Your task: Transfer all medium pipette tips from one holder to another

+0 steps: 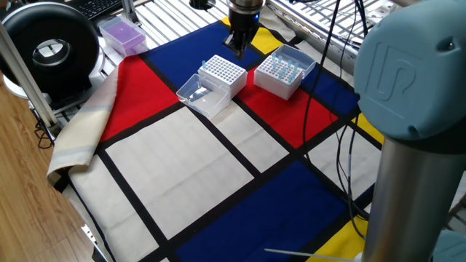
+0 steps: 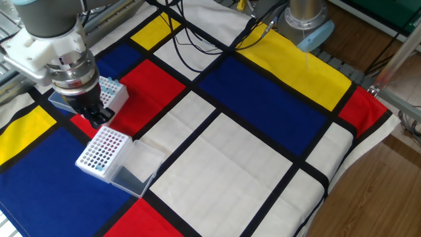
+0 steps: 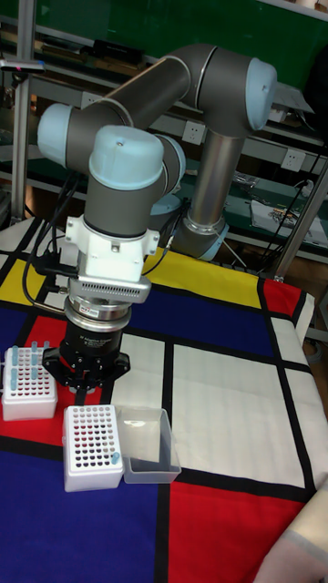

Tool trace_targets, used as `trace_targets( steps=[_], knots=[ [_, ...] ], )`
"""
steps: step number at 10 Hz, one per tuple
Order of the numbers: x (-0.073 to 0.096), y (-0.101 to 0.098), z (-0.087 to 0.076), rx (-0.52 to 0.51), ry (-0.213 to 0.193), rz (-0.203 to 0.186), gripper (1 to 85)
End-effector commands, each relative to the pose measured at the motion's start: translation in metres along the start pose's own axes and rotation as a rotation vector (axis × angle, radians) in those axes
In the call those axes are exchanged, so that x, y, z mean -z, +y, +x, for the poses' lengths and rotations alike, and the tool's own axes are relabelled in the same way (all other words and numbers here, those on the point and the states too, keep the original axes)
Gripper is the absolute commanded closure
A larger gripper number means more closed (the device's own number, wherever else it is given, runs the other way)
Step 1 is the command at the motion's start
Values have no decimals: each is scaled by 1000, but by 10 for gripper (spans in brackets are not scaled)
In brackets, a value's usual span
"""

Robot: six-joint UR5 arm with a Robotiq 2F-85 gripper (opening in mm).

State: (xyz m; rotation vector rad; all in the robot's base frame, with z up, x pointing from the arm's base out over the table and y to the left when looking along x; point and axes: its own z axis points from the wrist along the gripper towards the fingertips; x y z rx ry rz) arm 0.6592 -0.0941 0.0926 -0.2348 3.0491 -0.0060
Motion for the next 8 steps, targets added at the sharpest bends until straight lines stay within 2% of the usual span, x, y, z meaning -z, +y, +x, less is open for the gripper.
trace_targets(
  steps=[1, 3, 4, 8],
  knots=[
    [-1, 5, -11, 66, -1, -15, 620],
    [-2, 13, -26, 95, 7, -14, 527],
    [-1, 23, -33, 82, 6, -24, 527],
    [-6, 48, -55, 78, 5, -22, 510]
  ],
)
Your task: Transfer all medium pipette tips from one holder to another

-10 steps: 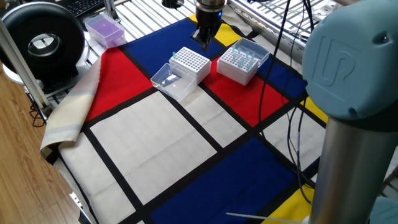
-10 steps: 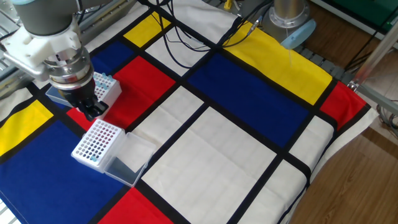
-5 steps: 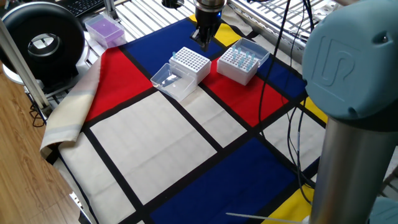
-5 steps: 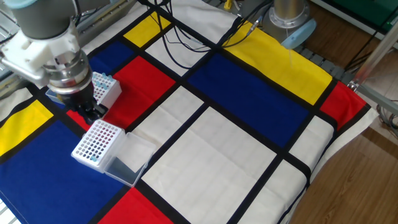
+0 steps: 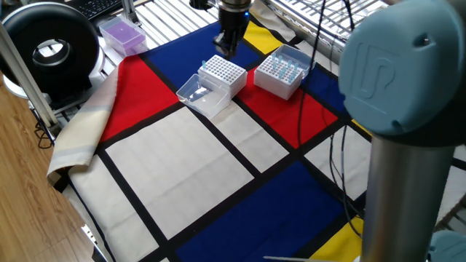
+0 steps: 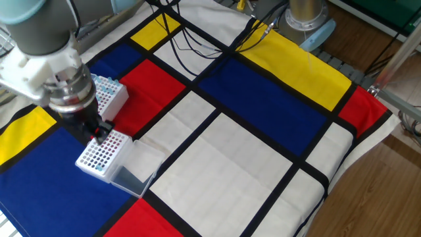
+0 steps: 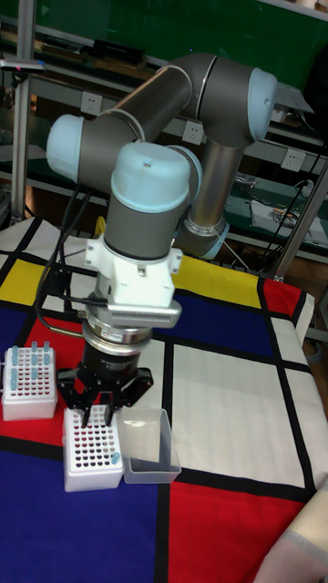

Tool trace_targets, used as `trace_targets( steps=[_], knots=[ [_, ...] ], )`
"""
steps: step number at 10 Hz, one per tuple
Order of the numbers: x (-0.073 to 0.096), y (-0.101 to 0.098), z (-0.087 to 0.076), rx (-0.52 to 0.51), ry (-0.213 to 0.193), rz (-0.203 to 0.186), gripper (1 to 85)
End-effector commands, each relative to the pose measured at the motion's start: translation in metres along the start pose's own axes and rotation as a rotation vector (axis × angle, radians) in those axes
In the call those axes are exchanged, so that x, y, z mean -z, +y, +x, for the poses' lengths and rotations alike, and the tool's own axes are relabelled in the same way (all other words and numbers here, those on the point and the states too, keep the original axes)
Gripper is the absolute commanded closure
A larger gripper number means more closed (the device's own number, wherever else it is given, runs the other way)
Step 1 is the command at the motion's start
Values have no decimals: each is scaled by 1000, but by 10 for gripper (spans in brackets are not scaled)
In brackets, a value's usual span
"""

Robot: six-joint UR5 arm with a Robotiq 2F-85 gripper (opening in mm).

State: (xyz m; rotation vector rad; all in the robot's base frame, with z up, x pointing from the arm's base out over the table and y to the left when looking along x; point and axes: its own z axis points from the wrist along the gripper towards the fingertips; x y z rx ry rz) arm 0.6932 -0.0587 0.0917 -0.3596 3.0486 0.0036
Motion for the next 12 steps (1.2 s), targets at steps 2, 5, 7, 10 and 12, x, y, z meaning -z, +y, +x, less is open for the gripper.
trace_targets(
  steps=[2, 5, 7, 10, 12],
  knots=[
    [-6, 26, -33, -9, -11, -11, 510],
    [-13, 32, -50, -11, -23, -5, 510],
    [-17, 33, -57, -2, -31, -6, 510],
    [-19, 30, -59, 5, -37, -3, 520],
    [-19, 29, -60, 5, -40, 0, 527]
  ],
)
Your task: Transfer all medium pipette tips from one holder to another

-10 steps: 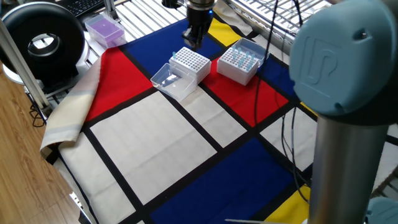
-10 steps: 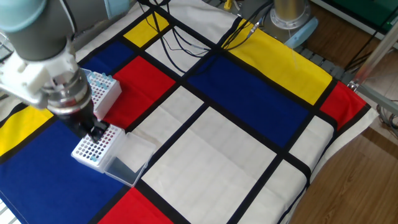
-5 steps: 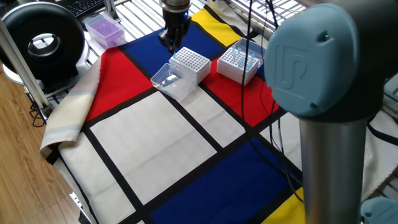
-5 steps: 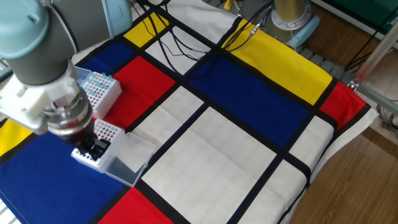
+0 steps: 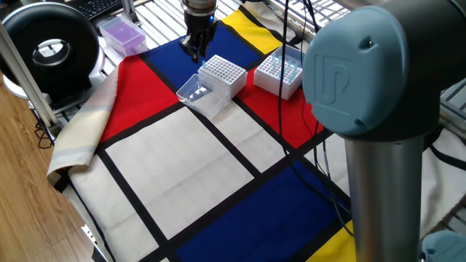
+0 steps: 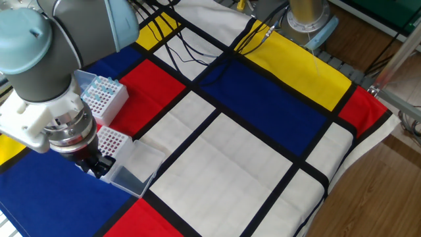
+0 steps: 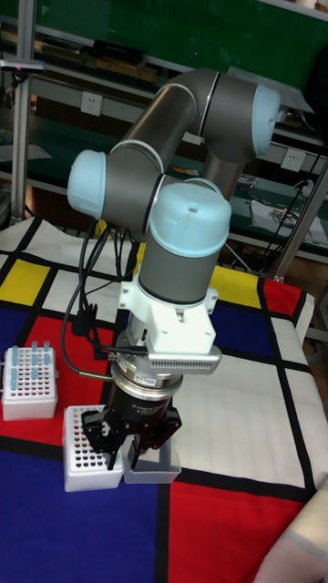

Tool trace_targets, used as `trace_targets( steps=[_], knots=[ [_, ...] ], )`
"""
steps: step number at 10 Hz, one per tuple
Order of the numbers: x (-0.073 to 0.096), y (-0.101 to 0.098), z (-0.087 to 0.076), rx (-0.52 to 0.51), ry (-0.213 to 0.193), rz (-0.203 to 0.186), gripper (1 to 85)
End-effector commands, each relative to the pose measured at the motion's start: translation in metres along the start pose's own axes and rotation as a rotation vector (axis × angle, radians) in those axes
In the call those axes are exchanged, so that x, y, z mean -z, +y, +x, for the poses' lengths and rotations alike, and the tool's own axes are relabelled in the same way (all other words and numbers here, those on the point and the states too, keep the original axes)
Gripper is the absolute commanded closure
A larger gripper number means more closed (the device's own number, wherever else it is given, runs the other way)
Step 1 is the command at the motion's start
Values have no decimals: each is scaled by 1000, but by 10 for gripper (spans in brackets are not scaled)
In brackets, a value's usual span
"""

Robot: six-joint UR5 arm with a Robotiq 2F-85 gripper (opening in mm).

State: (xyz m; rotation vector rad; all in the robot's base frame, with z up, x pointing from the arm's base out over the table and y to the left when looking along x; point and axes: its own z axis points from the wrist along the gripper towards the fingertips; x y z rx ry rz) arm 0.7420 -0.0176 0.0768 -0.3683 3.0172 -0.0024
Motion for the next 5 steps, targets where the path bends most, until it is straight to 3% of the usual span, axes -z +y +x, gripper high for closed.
trace_targets(
  steps=[1, 5],
  knots=[
    [-1, 0, -4, -4, -10, -8, 530],
    [0, -4, 3, -1, -9, -9, 537]
  ],
)
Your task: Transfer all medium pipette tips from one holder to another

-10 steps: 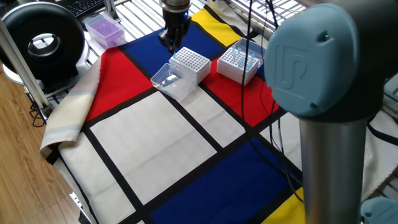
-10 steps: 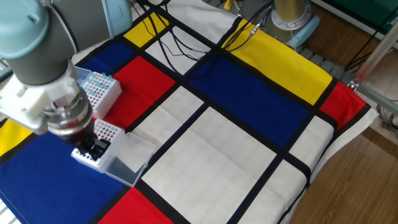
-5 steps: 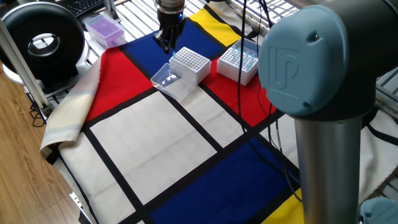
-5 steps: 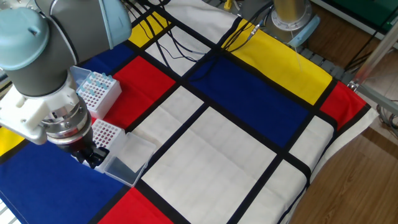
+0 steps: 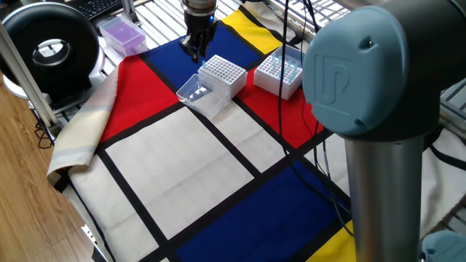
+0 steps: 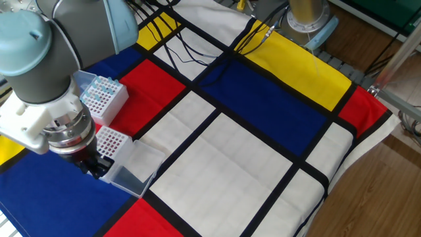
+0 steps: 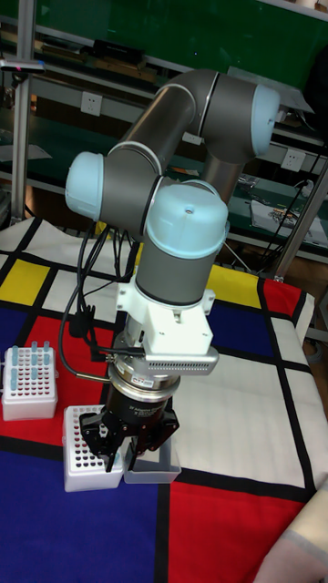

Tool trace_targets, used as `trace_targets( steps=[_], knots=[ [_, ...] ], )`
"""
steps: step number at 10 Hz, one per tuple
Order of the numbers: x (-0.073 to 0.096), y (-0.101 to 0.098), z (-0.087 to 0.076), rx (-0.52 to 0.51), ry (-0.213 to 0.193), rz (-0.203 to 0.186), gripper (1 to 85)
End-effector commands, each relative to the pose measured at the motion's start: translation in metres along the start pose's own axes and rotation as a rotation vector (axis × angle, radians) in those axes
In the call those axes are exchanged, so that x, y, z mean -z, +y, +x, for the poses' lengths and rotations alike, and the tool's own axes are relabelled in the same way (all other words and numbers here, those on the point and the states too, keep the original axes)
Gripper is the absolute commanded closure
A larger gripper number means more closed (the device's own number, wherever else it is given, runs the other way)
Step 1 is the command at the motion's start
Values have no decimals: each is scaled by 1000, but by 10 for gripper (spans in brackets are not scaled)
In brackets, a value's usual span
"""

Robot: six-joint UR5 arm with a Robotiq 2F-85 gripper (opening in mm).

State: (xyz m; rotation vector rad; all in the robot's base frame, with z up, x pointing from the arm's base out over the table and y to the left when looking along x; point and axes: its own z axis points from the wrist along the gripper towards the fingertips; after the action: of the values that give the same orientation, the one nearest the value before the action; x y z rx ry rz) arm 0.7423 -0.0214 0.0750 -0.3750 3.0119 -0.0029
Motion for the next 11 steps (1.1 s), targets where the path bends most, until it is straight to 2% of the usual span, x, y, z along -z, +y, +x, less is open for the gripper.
trace_targets(
  steps=[1, 7, 11],
  knots=[
    [0, -1, 4, -6, -7, -11, 537],
    [-7, 4, 14, -30, -14, -8, 560],
    [-5, 6, 22, -31, -10, -4, 570]
  ],
)
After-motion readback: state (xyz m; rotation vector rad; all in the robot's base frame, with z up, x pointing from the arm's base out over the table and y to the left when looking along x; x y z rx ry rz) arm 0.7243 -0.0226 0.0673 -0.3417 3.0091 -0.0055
